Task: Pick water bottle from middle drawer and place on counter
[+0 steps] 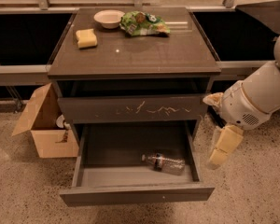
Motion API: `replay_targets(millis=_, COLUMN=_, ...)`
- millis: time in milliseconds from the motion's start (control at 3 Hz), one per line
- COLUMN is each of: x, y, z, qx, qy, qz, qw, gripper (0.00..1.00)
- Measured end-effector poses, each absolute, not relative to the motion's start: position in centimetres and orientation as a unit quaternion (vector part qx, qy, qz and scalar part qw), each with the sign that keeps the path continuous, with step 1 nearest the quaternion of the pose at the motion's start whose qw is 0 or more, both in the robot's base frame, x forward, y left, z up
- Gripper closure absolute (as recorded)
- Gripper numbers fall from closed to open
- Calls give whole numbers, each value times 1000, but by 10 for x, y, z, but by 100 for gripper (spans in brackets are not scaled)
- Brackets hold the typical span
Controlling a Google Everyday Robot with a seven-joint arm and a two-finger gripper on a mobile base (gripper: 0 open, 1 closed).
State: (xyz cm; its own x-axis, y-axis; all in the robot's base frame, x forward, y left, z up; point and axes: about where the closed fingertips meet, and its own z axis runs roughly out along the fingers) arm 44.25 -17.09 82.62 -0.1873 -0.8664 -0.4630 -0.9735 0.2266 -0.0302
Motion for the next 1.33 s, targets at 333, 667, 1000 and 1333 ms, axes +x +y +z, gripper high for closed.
replay_targets(millis=333, x=445, y=-168, z=755, qx=-608, qy=756, qz=163, qw=182, gripper=0)
replay_targets(millis=667, x=448, y=-160, z=704, qx=-610, qy=751, qz=173, qw=184, gripper=0)
replay_targets(millis=1000, x=461, y=-148, z=663, qx=-613, qy=739, qz=191, qw=205, gripper=0)
replay_targets(millis=1333, x=475, y=-138, z=616, qx=-613, qy=727, qz=225, qw=212, gripper=0)
